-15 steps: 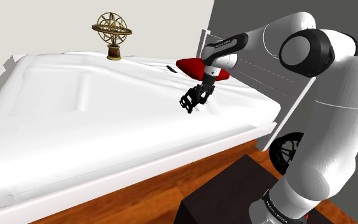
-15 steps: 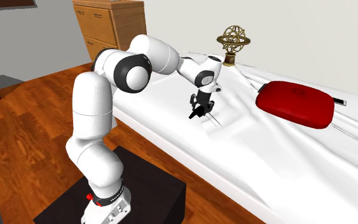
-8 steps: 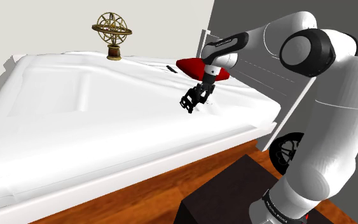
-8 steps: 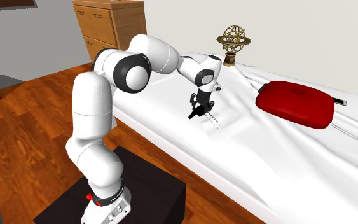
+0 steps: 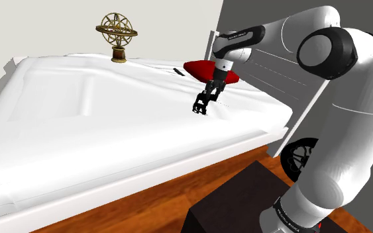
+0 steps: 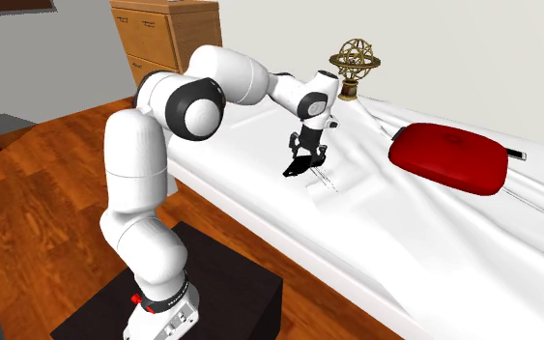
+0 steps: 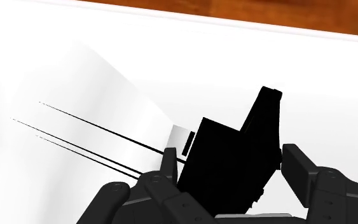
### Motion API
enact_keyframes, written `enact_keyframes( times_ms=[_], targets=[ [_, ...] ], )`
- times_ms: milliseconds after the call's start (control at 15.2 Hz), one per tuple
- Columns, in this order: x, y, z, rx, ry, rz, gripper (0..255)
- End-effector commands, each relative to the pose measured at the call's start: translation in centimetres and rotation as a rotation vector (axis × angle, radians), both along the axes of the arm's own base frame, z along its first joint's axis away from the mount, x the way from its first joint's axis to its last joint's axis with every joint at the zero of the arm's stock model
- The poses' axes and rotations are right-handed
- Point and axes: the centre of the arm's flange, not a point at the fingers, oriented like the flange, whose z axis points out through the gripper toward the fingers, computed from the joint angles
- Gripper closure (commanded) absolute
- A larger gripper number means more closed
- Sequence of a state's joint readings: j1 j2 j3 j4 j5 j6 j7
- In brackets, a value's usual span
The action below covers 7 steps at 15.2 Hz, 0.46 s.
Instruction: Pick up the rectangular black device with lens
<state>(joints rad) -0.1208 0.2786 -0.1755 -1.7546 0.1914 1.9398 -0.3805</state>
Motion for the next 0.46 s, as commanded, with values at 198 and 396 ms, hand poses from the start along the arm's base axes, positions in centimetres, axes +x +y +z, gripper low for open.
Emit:
enact_keyframes(
  times_ms=[198,396],
  targets=[
    [0.0,0.0,2.7,0.0,0.0,0.0,255],
    [0.0,0.0,3.3,0.0,0.0,0.0,255]
  ],
)
